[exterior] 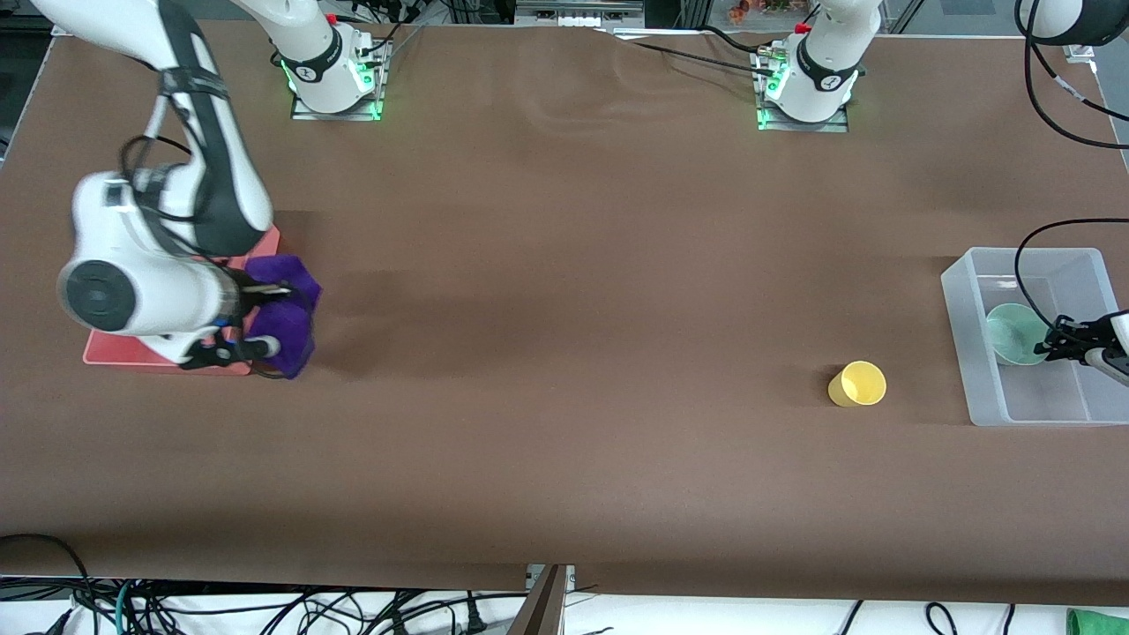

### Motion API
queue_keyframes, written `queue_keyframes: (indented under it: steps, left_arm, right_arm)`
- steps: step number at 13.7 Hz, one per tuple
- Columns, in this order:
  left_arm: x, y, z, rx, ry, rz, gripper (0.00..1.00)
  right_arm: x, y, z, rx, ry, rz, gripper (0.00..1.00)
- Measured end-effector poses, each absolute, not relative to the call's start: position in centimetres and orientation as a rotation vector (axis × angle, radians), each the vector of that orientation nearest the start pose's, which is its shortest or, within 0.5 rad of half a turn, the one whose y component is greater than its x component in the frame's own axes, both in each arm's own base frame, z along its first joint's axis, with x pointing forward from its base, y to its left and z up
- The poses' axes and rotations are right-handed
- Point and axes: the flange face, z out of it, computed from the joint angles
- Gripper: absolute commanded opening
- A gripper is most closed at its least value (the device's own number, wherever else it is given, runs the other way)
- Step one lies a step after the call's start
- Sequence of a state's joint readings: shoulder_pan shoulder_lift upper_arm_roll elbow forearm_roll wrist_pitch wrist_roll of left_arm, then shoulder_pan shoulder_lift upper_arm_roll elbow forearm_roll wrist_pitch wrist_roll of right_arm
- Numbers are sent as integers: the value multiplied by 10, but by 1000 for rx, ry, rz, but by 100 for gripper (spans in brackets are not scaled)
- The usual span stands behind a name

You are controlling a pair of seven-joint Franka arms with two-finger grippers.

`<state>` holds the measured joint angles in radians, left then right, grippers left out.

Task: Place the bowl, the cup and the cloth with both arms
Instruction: 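Lift the cloth into the pink bin while the left gripper reaches the cup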

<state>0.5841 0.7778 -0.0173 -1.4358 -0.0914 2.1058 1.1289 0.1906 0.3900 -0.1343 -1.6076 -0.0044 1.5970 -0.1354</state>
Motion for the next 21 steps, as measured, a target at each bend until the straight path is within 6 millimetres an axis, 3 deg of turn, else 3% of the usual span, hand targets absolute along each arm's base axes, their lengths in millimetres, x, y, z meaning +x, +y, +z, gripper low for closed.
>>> queue_keyframes:
  steps: [2,5,7,9,12,14,16,19,21]
  left_arm:
    - [609,379,250,-3161,835,-14,100]
    - [622,354,328,-3115,927,23,100]
    - [629,321,371,-3121,901,66,100]
    - [636,273,388,-3185,804,163,100]
    - [655,183,371,-3271,630,254,100]
    - [663,142,357,-3352,538,205,100]
    - [671,117,331,-3390,488,75,100]
    - [677,100,281,-3392,438,1,97]
    - [681,88,250,-3399,388,0,72]
  right_arm:
    - [608,1,400,-3093,-349,714,0]
    - [598,-53,412,-3075,-419,782,0]
    - [592,-81,410,-3056,-450,811,0]
    - [584,-104,401,-3039,-457,855,0]
    - [571,-127,374,-3019,-438,880,0]
    - [564,-139,352,-3019,-453,858,0]
    - [558,-145,329,-3036,-464,818,0]
    - [543,-150,287,-3054,-477,777,0]
    - [529,-153,258,-3066,-496,741,0]
